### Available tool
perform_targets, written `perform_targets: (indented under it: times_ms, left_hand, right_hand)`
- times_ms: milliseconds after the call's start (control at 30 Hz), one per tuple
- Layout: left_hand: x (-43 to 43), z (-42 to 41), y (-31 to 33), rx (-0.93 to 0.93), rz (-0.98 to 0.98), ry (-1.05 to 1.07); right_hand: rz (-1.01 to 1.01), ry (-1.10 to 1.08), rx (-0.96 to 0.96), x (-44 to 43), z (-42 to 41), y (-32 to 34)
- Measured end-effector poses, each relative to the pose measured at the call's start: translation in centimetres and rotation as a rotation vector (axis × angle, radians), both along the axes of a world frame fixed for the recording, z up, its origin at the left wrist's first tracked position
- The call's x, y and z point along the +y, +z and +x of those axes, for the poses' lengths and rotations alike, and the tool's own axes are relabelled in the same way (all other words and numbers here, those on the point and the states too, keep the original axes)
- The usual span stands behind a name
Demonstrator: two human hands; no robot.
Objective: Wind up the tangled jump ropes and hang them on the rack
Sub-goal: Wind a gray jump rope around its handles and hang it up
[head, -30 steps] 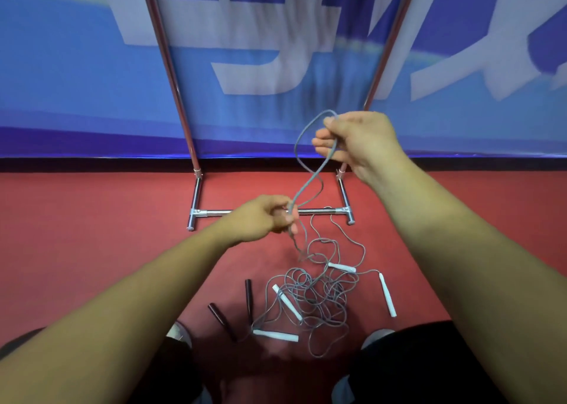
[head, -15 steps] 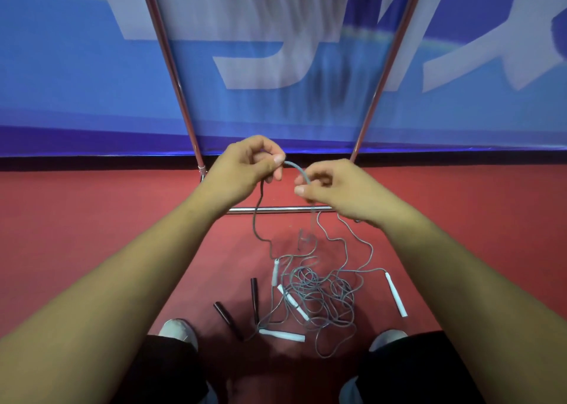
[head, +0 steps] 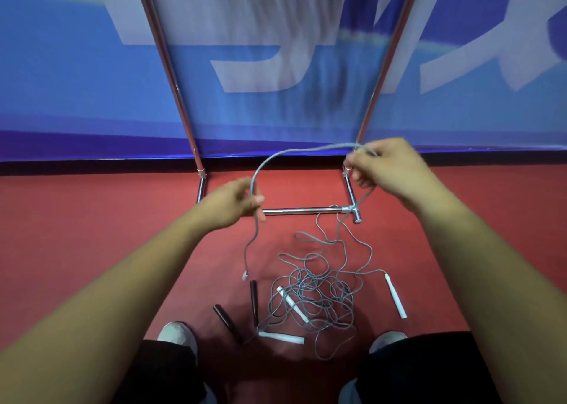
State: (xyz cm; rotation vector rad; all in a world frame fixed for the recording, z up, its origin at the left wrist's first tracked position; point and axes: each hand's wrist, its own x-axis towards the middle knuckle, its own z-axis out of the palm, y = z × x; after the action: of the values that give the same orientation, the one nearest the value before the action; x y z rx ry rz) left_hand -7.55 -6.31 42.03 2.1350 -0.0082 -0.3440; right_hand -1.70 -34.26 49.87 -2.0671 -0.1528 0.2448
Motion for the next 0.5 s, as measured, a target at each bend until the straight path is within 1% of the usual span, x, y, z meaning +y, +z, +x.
perform_targets:
  times_ms: [67,100,133,167,200,267,300,333,400,467,500]
  left_hand:
    - [-0.6,0.1,1.7,-0.089,-0.167,0.056]
    - [-0.9,0.0,2.5,-0.134,-0.197,0.031]
    - [-1.3,-0.1,3.4,-0.165,-0.209,-0.011]
    - [-1.6,-0.2,4.2,-0.172,-0.210,-0.060]
    - [-2.0,-0.3,4.7,-0.162,-0.205,-0.108]
    - [-2.7,-0.5,5.3,-0.136,-0.206,-0.168]
    - [-3.0,-0.6,5.5,-0.134,-0.220,-0.181]
    - [-3.3,-0.7,5.5,-0.141,-0.243,-0.178]
    - [-3.4,-0.5,5.7,-0.162,-0.284,-0.135]
    - [-3.1,-0.3,5.4,-0.136,-0.242,-0.124]
    - [-2.7,-0.2,4.9,-0.107,-0.167,-0.152]
  right_hand:
    - [-0.425,0.110,0.075,-0.8,0.0,-0.9]
    - [-0.561,0.190,0.063,-0.9,-0.1,-1.1]
    - [-0.595,0.255,0.032,-0.5,-0.5,-1.0]
    - [-0.535,0.321,0.003,0.1,-1.0,-0.6]
    - [-0.413,0.366,-0.005,0.8,-1.4,-0.5]
    - [-0.129,0.410,0.046,2.2,-2.1,-0.5]
    - [-0.035,0.424,0.084,2.7,-2.3,-0.6]
    - [-0.029,0.453,0.079,3.1,-2.5,-0.4]
    - [-0.083,0.483,-0.028,3.6,-2.9,0.0]
    - [0.003,0.446,-0.101,3.6,-2.7,-0.2]
    - [0.081,0.415,-0.114,3.6,-2.5,0.0]
